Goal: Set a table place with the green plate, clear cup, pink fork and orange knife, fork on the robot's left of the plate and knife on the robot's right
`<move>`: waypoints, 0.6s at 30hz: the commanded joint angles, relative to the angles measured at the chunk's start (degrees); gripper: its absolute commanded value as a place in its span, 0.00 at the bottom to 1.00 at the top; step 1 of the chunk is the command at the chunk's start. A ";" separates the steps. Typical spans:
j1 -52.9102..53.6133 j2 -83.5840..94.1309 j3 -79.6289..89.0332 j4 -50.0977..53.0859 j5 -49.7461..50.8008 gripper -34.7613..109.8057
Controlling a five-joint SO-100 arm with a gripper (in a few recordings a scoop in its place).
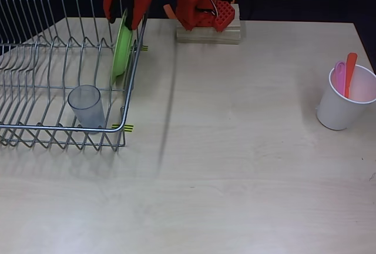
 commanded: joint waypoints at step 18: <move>1.41 -10.90 -3.16 -6.59 -3.52 0.24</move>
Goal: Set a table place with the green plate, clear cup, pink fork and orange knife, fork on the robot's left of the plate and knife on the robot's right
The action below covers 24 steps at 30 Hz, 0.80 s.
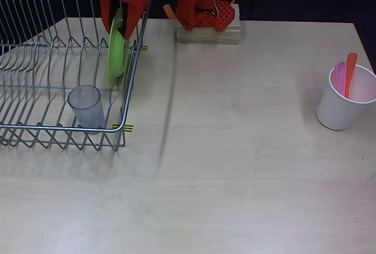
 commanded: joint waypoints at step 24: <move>3.08 3.96 -27.33 22.06 -8.88 0.24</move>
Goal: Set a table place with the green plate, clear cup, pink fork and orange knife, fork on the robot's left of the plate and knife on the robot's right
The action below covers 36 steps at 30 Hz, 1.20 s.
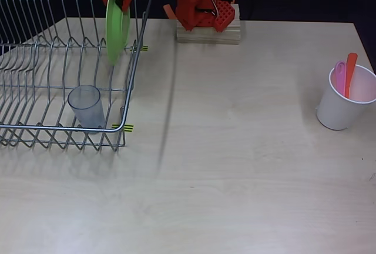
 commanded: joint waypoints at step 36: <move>-23.91 -7.03 -39.02 14.06 4.75 0.24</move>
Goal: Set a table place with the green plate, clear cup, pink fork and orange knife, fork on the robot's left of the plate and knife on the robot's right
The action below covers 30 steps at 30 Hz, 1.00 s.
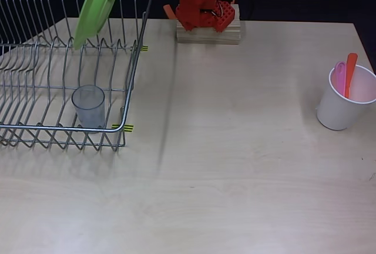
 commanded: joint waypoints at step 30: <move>-49.83 -23.91 28.92 -34.01 48.78 0.24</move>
